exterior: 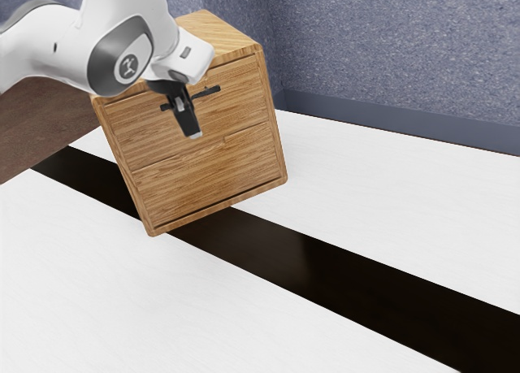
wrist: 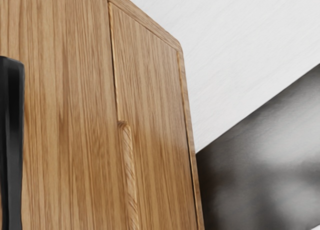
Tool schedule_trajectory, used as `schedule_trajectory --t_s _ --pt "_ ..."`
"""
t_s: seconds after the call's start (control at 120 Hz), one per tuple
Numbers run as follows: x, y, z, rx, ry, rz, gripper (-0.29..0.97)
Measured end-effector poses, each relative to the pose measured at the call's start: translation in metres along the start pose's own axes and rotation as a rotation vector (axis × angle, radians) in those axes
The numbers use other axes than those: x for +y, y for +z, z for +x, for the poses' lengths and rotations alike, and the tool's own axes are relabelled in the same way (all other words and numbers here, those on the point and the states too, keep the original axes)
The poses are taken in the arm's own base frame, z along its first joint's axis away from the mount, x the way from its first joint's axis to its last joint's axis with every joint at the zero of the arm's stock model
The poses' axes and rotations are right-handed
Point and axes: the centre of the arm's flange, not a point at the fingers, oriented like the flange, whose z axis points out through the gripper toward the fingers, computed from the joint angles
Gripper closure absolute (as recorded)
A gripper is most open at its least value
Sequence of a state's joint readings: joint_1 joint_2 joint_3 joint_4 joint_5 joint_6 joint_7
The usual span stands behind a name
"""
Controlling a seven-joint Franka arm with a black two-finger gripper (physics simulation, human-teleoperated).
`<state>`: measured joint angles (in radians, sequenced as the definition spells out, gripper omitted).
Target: Pull the drawer handle with one arm to open the drawer
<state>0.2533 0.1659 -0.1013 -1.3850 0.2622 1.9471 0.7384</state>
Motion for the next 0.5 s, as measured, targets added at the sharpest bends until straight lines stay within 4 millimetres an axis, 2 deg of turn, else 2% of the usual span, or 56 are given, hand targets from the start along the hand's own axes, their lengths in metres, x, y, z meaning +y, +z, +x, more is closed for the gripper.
schedule_trajectory --t_s 0.267,0.5 --pt "-0.011 -0.012 0.007 0.026 -0.024 0.029 0.00" --pt "-0.013 0.018 0.011 0.002 -0.029 0.002 -0.01"
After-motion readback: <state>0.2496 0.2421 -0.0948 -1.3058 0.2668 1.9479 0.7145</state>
